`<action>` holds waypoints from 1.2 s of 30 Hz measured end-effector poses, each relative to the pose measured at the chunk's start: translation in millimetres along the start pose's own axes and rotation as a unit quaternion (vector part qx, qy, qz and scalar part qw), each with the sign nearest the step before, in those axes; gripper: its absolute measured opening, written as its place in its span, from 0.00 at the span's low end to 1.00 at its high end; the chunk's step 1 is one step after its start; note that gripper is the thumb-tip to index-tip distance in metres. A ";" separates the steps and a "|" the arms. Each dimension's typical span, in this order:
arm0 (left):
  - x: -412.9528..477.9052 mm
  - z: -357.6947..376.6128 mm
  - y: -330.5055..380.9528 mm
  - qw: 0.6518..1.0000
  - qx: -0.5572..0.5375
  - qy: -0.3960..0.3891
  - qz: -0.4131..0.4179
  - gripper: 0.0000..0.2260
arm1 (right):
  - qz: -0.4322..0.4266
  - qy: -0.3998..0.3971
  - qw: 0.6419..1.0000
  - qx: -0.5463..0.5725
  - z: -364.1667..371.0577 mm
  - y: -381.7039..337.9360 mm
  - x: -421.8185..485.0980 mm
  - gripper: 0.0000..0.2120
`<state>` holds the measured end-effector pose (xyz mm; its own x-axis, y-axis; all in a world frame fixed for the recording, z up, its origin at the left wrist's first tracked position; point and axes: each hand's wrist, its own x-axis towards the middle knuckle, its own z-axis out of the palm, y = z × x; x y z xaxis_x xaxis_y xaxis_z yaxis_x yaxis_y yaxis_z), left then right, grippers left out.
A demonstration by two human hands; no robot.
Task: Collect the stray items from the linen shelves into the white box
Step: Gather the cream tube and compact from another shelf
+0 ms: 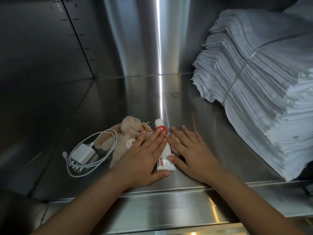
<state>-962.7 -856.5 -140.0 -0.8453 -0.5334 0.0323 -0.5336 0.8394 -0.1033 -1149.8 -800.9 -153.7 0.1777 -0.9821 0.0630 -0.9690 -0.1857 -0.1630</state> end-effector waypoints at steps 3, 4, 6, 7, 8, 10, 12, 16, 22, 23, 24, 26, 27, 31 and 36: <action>-3.6 -1.8 -4.8 1.000 0.001 0.001 -0.017 0.39 | -0.006 0.002 1.000 -0.001 2.7 -4.5 7.2 0.30; -4.7 -2.4 -6.3 1.000 -0.001 -0.001 -0.022 0.39 | -0.008 0.003 1.000 0.001 3.4 -6.3 9.5 0.30; -6.8 -1.7 -9.9 1.000 0.000 -0.001 -0.028 0.39 | -0.011 0.005 1.000 0.009 4.1 -10.0 13.4 0.30; -8.1 -0.5 -11.8 1.000 0.001 0.000 -0.029 0.39 | -0.014 0.007 1.000 0.010 4.3 -11.7 15.1 0.30; -9.3 0.4 -13.5 1.000 0.002 0.001 -0.031 0.39 | -0.015 0.007 1.000 0.009 4.6 -13.1 16.3 0.31; -11.3 1.4 -16.1 0.999 0.003 0.006 -0.035 0.38 | -0.015 0.006 1.000 0.004 5.4 -15.5 18.0 0.31; -12.2 0.7 -16.4 0.999 0.003 0.003 -0.039 0.39 | -0.012 0.005 1.000 -0.002 5.6 -17.3 18.9 0.31; -12.1 1.3 -13.9 0.999 0.009 0.001 -0.052 0.40 | -0.003 0.004 1.000 -0.002 2.8 -20.1 18.2 0.31; -11.6 -3.8 2.2 0.995 -0.050 0.019 -0.080 0.37 | 0.047 0.035 0.998 0.029 -7.7 -17.7 -0.3 0.29; -11.0 -4.9 7.8 0.995 -0.055 0.022 -0.078 0.37 | 0.057 0.043 0.997 0.028 -9.9 -16.9 -5.6 0.28; -10.3 -6.3 13.8 0.995 -0.057 0.022 -0.077 0.36 | 0.066 0.052 0.996 0.028 -12.1 -16.2 -11.3 0.27; -8.7 -8.9 25.5 0.996 -0.039 0.041 -0.068 0.34 | 0.079 0.072 0.994 0.029 -16.5 -15.7 -23.2 0.26; -8.1 -11.9 31.9 0.997 -0.024 0.051 -0.061 0.34 | 0.083 0.081 0.993 0.029 -18.7 -15.8 -29.9 0.25; -6.7 -16.2 60.0 0.995 -0.054 0.069 -0.057 0.32 | 0.100 0.146 0.984 0.026 -23.0 -14.8 -59.5 0.23; -8.0 -19.7 95.5 0.992 -0.078 0.067 -0.070 0.29 | 0.138 0.173 0.975 0.002 -26.1 -12.6 -95.8 0.25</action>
<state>-1007.4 -770.1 -130.5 -0.7531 -0.6359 0.1685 -0.6349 0.7697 0.0670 -1159.1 -703.6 -131.9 -0.1600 -0.9252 0.3442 -0.9707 0.0841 -0.2251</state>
